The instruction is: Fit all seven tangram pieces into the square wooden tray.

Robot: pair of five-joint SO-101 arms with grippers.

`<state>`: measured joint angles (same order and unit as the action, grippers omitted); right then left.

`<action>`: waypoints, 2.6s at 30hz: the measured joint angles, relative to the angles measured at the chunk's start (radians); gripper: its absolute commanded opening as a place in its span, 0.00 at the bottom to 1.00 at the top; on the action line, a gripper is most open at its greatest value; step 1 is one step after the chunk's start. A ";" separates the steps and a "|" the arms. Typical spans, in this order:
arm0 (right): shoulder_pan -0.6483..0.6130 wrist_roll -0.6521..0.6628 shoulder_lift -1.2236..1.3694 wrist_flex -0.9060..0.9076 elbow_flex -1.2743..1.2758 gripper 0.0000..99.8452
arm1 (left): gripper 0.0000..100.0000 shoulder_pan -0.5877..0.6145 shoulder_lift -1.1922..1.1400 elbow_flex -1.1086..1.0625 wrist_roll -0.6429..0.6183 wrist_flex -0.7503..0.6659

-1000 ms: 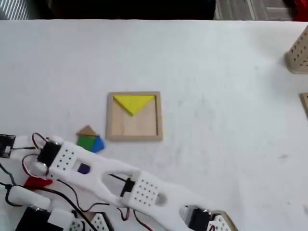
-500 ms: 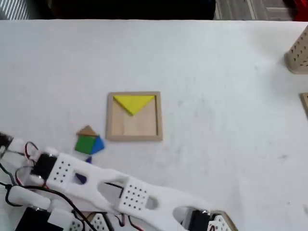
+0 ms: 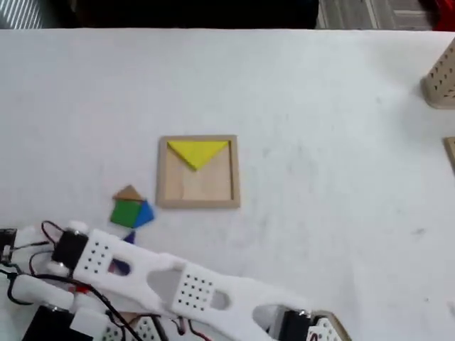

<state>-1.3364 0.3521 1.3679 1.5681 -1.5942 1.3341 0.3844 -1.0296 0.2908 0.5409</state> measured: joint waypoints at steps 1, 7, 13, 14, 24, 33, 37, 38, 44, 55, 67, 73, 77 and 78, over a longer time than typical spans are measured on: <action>0.008 0.011 0.000 0.034 -0.011 0.02 | 0.09 -0.002 0.000 0.000 0.000 0.000; 0.066 0.066 0.000 0.135 -0.038 0.02 | 0.09 -0.005 0.000 0.000 0.000 0.000; 0.087 0.075 0.000 0.147 -0.038 0.02 | 0.09 -0.005 0.000 0.000 0.000 0.000; 0.087 0.075 0.000 0.150 -0.038 0.02 | 0.09 -0.005 0.000 0.000 0.000 0.000; 0.087 0.075 0.000 0.161 -0.038 0.02 | 0.09 -0.006 0.000 0.029 0.000 0.130; 0.087 0.074 -0.232 0.153 0.334 0.02 | 0.09 -0.123 0.000 0.201 0.000 0.400; 0.103 0.068 -0.324 0.132 0.462 0.02 | 0.09 -0.144 0.000 0.278 0.000 0.505; 0.107 0.068 -0.331 0.132 0.477 0.02 | 0.09 -0.146 0.000 0.287 0.000 0.522; 0.106 0.071 -0.353 0.110 0.540 0.02 | 0.09 -0.146 -0.002 0.292 0.000 0.552; 0.008 0.034 -0.408 0.101 0.539 0.02 | 0.09 -0.141 -0.002 0.465 -0.006 0.644; 0.023 0.032 -0.322 0.055 0.580 0.02 | 0.09 -0.143 -0.005 0.479 -0.058 0.654; 0.061 0.026 -0.315 0.100 0.580 0.02 | 0.09 -0.146 -0.005 0.479 -0.063 0.654; 0.112 -0.025 -0.315 0.103 0.580 0.02 | 0.09 -0.147 -0.005 0.479 -0.064 0.654; 0.124 -0.046 -0.315 0.103 0.580 0.02 | 0.09 -0.147 -0.005 0.473 -0.064 0.652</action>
<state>-1.2121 0.3061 1.0533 1.6709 -1.0142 1.1868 0.3798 -0.5570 0.2263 1.1930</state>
